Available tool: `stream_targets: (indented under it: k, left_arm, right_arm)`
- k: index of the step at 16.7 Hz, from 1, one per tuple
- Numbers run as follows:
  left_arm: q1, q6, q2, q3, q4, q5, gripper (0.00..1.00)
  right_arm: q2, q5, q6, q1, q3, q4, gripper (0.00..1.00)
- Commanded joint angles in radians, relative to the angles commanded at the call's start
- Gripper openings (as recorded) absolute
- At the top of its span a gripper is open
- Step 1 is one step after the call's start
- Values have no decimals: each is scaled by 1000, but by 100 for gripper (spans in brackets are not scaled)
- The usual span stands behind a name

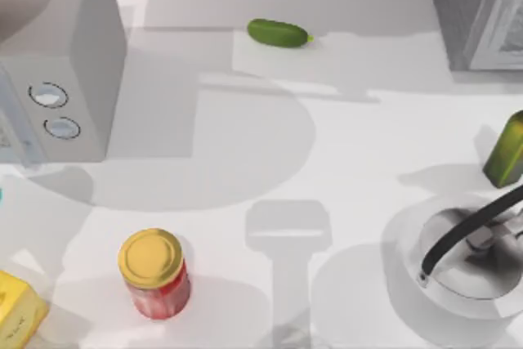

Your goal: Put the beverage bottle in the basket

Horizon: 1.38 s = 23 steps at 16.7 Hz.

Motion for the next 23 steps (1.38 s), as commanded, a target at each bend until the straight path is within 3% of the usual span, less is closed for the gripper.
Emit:
stream_targets:
  k: [8, 12, 17, 23]
  left_arm:
    - [20, 16, -9, 2, -29, -1, 0]
    - [19, -18, 78, 105, -59, 3, 0]
    - [23, -90, 309, 424, -115, -13, 0]
    - [15, -170, 638, 989, -163, -35, 0]
  right_arm:
    - [0, 0, 0, 0, 0, 0, 100]
    - [0, 0, 0, 0, 0, 0, 100]
    - [0, 0, 0, 0, 0, 0, 100]
    - [0, 0, 0, 0, 0, 0, 100]
